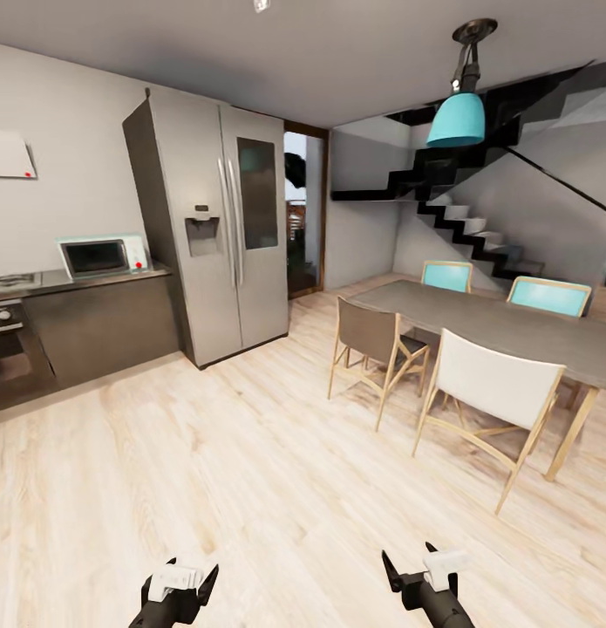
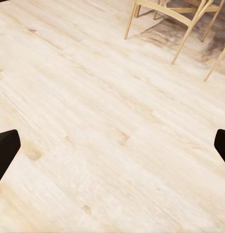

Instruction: Put the three can of soda from the living room inside the tash can in the kitchen.

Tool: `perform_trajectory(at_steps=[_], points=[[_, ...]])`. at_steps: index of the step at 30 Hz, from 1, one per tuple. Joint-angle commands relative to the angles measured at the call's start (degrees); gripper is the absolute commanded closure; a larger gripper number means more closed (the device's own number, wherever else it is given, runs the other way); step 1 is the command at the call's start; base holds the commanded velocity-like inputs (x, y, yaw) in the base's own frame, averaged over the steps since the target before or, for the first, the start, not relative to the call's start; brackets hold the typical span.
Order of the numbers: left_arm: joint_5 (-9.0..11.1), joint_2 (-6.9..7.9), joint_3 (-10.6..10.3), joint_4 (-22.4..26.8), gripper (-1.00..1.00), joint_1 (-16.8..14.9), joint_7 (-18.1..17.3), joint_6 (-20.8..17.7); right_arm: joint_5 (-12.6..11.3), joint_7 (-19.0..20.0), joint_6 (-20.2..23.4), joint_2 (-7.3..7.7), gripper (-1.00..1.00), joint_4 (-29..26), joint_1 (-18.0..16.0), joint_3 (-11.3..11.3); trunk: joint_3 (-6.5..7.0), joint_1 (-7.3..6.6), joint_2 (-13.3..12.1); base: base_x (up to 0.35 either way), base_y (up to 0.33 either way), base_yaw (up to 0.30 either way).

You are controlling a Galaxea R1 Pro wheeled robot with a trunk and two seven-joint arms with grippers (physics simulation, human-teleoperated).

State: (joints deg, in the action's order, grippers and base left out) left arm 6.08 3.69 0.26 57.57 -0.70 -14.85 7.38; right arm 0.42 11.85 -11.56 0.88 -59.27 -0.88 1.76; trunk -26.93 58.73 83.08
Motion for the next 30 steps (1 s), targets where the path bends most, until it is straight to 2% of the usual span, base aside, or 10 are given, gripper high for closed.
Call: perform_trajectory(at_steps=[1,20,30], points=[[0.0,0.0,-0.03,0.0,-1.0,0.0,0.0,0.0,0.01,0.01,-0.01,0.0,-1.0,0.01,0.0,-0.02,0.0,0.0,0.0,0.0,0.0,0.054],[-0.13,0.0,-0.08,-2.52,-1.0,-0.15,0.08,0.08,0.02,-0.08,0.05,-0.09,-1.0,0.3,0.0,-0.32,-1.35,0.0,0.0,0.0,0.0,0.01],[-0.12,0.0,-0.1,-2.55,-1.0,-0.14,0.09,0.14,0.1,-2.35,0.02,-0.09,-1.0,0.73,0.0,-0.59,-2.23,0.0,0.0,0.0,0.0,0.0]])
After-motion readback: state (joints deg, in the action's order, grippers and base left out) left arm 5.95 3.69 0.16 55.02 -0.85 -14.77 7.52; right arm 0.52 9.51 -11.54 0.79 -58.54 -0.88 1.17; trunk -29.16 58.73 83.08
